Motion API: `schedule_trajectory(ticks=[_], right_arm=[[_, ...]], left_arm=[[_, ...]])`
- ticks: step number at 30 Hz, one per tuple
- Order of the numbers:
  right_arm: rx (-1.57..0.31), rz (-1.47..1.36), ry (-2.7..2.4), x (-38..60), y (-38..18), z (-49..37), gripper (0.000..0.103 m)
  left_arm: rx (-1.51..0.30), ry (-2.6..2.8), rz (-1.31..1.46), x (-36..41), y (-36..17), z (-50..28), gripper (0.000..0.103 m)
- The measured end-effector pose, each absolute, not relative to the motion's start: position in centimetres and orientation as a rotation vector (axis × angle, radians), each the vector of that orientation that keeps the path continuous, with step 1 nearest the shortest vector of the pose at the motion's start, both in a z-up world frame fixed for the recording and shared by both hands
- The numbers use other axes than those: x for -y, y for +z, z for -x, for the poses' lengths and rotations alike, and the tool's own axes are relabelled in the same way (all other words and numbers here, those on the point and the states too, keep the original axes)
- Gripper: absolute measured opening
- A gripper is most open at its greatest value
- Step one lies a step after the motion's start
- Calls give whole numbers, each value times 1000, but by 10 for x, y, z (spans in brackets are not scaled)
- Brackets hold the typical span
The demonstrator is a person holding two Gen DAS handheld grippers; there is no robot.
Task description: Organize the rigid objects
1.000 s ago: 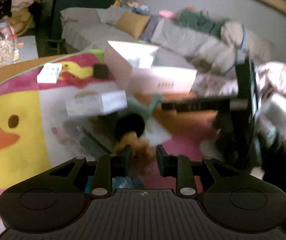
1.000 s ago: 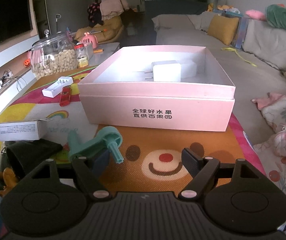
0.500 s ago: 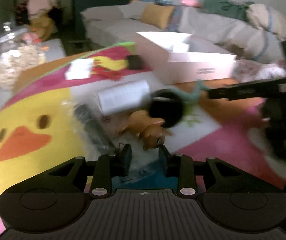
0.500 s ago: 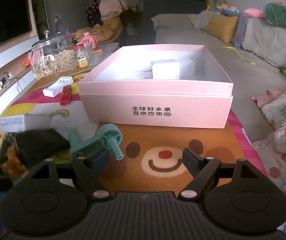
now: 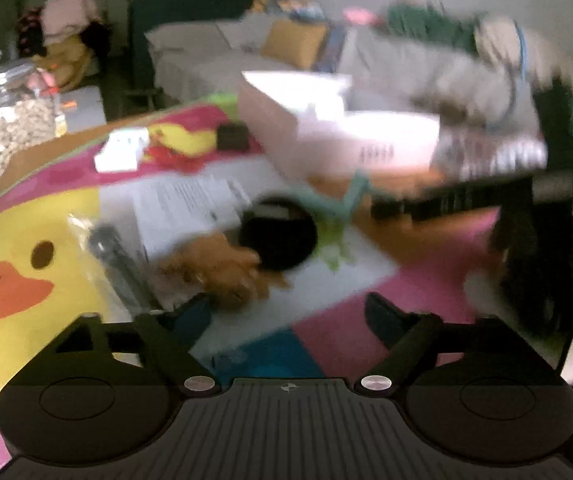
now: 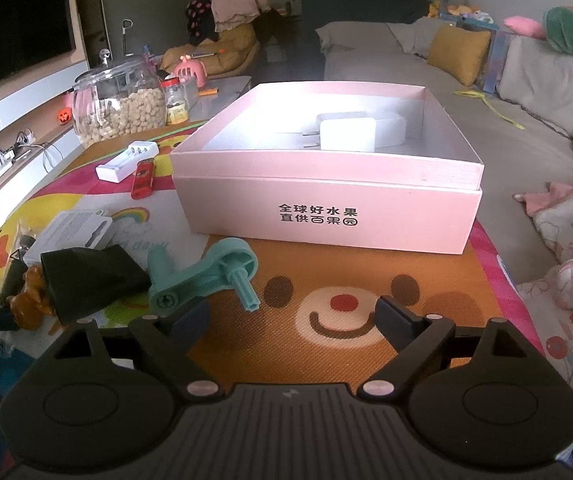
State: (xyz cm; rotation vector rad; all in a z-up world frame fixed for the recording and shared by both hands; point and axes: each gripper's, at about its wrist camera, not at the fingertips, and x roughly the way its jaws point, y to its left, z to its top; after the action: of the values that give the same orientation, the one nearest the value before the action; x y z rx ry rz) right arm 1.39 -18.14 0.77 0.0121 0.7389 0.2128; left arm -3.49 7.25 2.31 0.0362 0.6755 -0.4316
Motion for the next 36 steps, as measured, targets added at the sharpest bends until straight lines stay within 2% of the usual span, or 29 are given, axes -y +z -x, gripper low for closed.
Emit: schedule_trajectory(ticks=[1,2,9,11,12,14,18,29,31,33,36], right_arm=[[-739,-13,213,181,8,-14,91],[-738,-15,213,181,8,-14,91],[-737,-18,215,182,8,-14,91],[-736,-21,216,183,8,-14,91],[-734,-24,217,183,8,-14,91],[-728,-31,227,184,8,-13,91],[-703,-26,283,182,11,-7,91],[-690,213,395,127,16,-36,91],[-721,194,411,124,13,-45,84],[-733,173,431,124,10,-45,71],[-735,168,428,128,13,-34,71]], left_arm=[[-645,-412,-26,-75,27,35,73],[-617,-382,-32,-77,31,34,72],[-669,-342,-67,-83,24,4,72],[-666,-369,-55,-80,22,4,62],[-661,-397,-53,-78,22,6,52],[-640,-452,-73,-70,24,13,49],[-646,-506,-103,-58,23,22,35],[-640,-456,-86,-69,27,32,35],[-632,-454,-75,-74,28,35,35],[-632,-445,-73,-76,27,35,35],[-624,-436,-81,-75,27,35,35]])
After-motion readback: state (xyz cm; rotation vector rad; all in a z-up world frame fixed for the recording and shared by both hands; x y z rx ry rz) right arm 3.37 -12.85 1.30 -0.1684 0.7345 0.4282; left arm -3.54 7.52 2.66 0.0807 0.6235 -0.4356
